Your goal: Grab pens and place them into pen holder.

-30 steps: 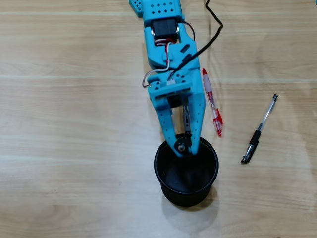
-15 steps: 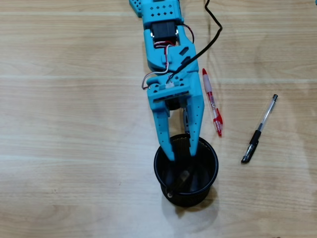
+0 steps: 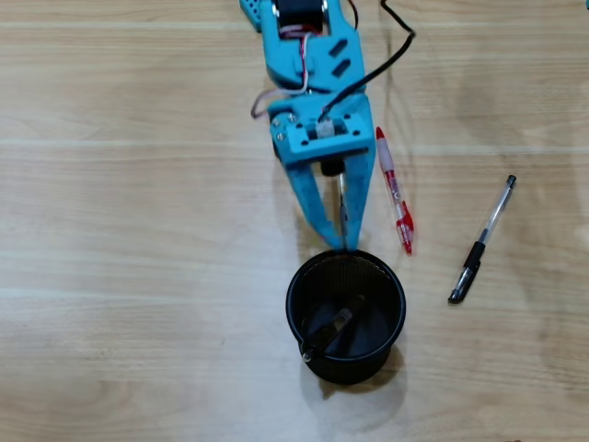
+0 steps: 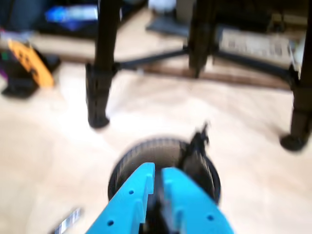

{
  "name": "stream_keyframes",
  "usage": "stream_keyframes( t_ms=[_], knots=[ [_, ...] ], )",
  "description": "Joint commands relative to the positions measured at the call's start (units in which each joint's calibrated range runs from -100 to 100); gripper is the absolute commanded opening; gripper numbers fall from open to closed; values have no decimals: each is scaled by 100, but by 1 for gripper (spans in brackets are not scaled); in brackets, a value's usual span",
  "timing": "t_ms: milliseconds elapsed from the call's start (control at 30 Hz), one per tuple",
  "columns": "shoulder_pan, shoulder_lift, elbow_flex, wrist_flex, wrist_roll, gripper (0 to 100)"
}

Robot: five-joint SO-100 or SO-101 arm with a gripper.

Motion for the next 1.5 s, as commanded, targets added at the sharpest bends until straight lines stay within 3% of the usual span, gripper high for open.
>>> stream_keyframes(
  t_ms=[0, 167, 467, 700, 967, 1467],
  knots=[
    [39, -871, -173, 1417, 219, 2],
    [-53, -1508, -173, 2902, 643, 2],
    [-153, -2085, -164, 4888, 632, 2],
    [-638, -2077, -164, 4879, 591, 2],
    [-1077, -1466, -164, 4879, 104, 2],
    [-949, -880, -164, 4879, -420, 3]
  ],
)
